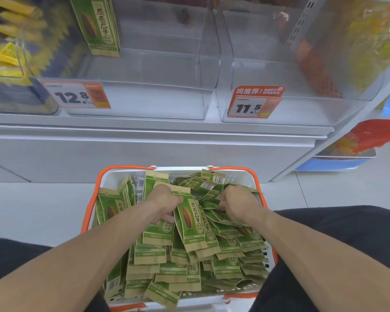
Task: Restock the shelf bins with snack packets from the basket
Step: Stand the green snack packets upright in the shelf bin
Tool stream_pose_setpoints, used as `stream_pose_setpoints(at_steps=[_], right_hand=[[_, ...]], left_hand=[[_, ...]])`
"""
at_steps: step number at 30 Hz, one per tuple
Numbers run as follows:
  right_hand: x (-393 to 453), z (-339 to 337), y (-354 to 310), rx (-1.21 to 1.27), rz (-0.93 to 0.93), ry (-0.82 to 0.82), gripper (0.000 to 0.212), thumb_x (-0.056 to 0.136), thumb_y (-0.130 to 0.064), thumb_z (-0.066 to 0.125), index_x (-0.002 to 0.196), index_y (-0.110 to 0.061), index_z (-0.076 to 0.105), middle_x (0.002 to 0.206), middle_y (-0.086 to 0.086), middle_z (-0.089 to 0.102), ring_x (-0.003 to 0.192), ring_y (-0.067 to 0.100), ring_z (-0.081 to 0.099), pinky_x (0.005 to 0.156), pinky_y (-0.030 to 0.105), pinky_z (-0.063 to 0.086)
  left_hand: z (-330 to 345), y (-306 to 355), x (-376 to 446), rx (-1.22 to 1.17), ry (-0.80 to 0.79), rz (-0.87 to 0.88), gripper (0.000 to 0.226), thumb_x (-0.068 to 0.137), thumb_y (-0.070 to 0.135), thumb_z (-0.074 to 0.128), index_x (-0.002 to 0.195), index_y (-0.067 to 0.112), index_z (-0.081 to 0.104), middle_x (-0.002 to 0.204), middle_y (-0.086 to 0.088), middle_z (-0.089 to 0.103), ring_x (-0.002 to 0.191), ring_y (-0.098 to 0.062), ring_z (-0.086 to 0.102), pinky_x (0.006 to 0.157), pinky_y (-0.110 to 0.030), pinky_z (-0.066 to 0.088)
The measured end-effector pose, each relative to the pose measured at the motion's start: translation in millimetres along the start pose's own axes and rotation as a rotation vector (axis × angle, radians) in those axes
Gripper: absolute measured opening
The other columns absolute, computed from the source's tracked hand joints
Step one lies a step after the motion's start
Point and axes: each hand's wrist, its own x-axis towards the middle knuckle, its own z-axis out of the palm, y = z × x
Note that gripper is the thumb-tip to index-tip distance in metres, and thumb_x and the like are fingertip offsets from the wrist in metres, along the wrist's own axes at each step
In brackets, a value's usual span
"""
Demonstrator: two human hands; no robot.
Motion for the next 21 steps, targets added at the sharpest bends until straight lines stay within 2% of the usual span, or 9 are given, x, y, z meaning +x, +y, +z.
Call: stream_pose_setpoints(at_steps=[5,7,10,11,13,15,17,19,21], right_hand=[[-14,-17,-12,-0.056,-0.081,0.032,0.028,0.093,-0.009,0.056,0.065,-0.016,0.054,0.078,0.005,0.064,0.074,0.024,0.060,0.067,0.031,0.046],[-17,-29,-16,0.048,-0.109,0.092,0.027,0.094,-0.008,0.053,0.068,-0.012,0.057,0.072,0.004,0.062,0.070,0.023,0.058,0.062,0.030,0.044],[-25,-36,-20,0.232,-0.136,0.127,0.028,0.095,-0.006,0.051,0.067,-0.006,0.055,0.063,0.002,0.054,0.059,0.020,0.048,0.058,0.032,0.041],[-30,-35,-22,0.282,-0.148,0.118,0.026,0.095,-0.004,0.050,0.069,-0.005,0.054,0.063,0.002,0.054,0.057,0.018,0.045,0.057,0.032,0.041],[-44,-27,-27,0.340,-0.196,0.105,0.025,0.096,-0.006,0.049,0.072,-0.009,0.055,0.067,-0.001,0.057,0.057,0.016,0.047,0.056,0.029,0.044],[-55,-13,-30,0.377,-0.251,0.099,0.021,0.100,-0.016,0.050,0.083,-0.015,0.062,0.079,-0.003,0.066,0.070,0.014,0.060,0.064,0.027,0.051],[-62,1,-30,0.421,-0.282,0.074,0.018,0.101,-0.023,0.052,0.091,-0.019,0.066,0.089,-0.004,0.069,0.081,0.013,0.064,0.076,0.031,0.054],[-65,11,-26,0.436,-0.308,0.015,0.015,0.100,-0.027,0.055,0.091,-0.023,0.067,0.096,-0.005,0.070,0.088,0.012,0.064,0.085,0.034,0.053],[-69,15,-20,0.405,-0.339,-0.034,0.014,0.098,-0.031,0.059,0.089,-0.025,0.068,0.112,-0.007,0.069,0.102,0.010,0.062,0.094,0.028,0.047]], left_hand=[[0,3,-1,-0.015,-0.025,-0.019,0.056,0.095,0.020,0.065,0.141,0.001,0.040,0.128,-0.022,0.061,0.074,-0.025,0.073,0.096,-0.054,0.052],[0,3,0,-0.049,-0.029,-0.035,0.050,0.095,0.020,0.065,0.136,0.001,0.043,0.109,-0.019,0.068,0.074,-0.026,0.073,0.098,-0.055,0.051],[-1,2,1,-0.122,-0.051,-0.055,0.017,0.098,0.018,0.060,0.103,0.003,0.054,0.075,-0.011,0.072,0.074,-0.026,0.073,0.096,-0.054,0.052],[-1,2,1,-0.147,-0.076,-0.061,0.015,0.099,0.018,0.058,0.097,0.004,0.056,0.075,-0.012,0.073,0.077,-0.027,0.072,0.094,-0.054,0.054],[0,1,2,-0.227,-0.163,-0.076,0.024,0.102,0.026,0.053,0.106,0.003,0.061,0.087,-0.015,0.074,0.087,-0.030,0.071,0.089,-0.051,0.057],[4,2,0,-0.292,-0.261,-0.085,0.036,0.099,0.039,0.055,0.113,0.007,0.061,0.098,-0.018,0.072,0.092,-0.033,0.070,0.084,-0.048,0.059],[11,0,-1,-0.279,-0.298,-0.086,0.044,0.089,0.046,0.066,0.114,0.010,0.061,0.109,-0.017,0.069,0.092,-0.034,0.070,0.075,-0.044,0.061],[21,-5,0,-0.236,-0.252,-0.079,0.050,0.081,0.038,0.077,0.116,0.006,0.060,0.110,-0.017,0.070,0.085,-0.031,0.073,0.068,-0.040,0.062],[29,-10,2,-0.217,-0.164,-0.071,0.052,0.077,0.023,0.082,0.116,-0.001,0.057,0.096,-0.018,0.074,0.073,-0.028,0.075,0.065,-0.039,0.063]])
